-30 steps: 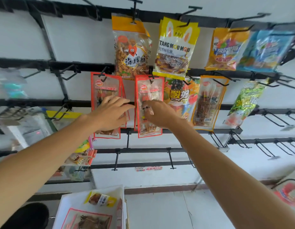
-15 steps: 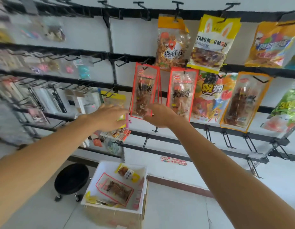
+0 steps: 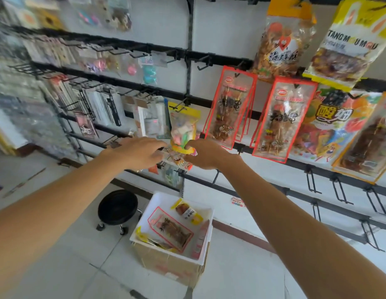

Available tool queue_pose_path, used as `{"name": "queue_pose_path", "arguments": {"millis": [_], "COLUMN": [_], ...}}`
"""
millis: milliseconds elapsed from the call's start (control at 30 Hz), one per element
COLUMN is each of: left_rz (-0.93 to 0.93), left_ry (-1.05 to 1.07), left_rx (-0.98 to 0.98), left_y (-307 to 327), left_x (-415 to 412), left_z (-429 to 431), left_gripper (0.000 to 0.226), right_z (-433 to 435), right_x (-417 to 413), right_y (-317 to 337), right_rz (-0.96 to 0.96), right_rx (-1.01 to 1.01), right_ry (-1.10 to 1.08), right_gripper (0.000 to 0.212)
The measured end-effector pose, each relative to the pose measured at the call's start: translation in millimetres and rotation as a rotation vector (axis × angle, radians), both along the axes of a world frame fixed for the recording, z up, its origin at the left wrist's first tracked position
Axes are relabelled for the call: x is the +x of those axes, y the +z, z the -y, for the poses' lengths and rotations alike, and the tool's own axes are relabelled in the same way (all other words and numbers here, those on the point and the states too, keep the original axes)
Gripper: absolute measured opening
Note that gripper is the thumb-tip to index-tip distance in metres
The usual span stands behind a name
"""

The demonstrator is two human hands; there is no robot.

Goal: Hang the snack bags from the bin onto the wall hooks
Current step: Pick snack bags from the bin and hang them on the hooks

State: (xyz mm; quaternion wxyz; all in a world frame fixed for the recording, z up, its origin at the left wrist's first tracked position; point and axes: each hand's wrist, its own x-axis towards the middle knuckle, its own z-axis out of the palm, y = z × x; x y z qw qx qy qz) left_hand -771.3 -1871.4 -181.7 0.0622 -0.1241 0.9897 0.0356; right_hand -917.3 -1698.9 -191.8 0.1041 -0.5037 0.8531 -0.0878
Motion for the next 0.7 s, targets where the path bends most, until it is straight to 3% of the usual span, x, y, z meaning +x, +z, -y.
{"name": "queue_pose_path", "arguments": {"millis": [300, 700], "left_rz": [0.145, 0.327], "left_ry": [0.009, 0.181], "left_rx": [0.140, 0.347], "left_y": [-76, -230], "left_x": [-9, -48], "left_z": [24, 46], "left_gripper": [0.047, 0.048], "right_z": [32, 67], "right_x": [-5, -68], "right_y": [-72, -240], "right_rz": [0.129, 0.337], "right_rx": [0.076, 0.278], "right_ry": [0.028, 0.032], "right_gripper": [0.041, 0.047]}}
